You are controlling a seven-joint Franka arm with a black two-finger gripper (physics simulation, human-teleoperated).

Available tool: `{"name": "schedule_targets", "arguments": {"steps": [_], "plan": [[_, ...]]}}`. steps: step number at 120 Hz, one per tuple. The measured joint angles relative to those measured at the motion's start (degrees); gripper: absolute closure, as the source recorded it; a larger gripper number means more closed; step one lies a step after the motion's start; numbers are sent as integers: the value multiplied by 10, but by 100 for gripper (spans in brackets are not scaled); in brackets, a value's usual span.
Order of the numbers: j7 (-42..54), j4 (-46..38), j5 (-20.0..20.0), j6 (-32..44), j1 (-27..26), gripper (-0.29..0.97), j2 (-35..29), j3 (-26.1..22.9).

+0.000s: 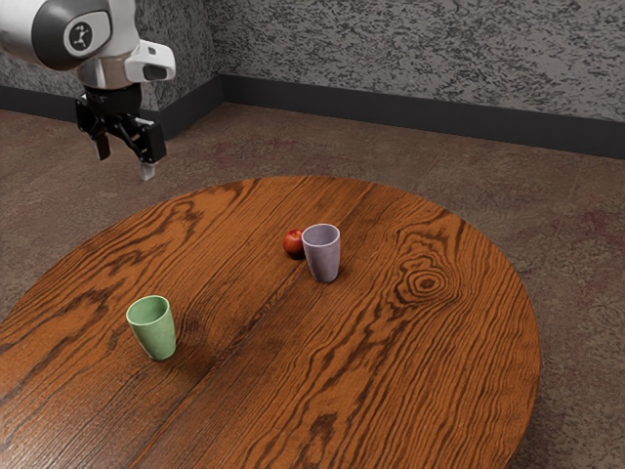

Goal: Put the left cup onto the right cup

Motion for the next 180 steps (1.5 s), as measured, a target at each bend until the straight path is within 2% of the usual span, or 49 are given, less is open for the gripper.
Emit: {"name": "schedule_targets", "arguments": {"steps": [32,47,107,140,180], "plan": [[-5,-26,-1,3,-1,0,-6,-33],[-7,-82,-2,16,0,0,-12,-37],[-101,-292,-70,207,42,0,1,-38],[-149,-305,-87,288,50,0,57,-37],[-182,-305,-88,327,66,0,97,-37]]}}
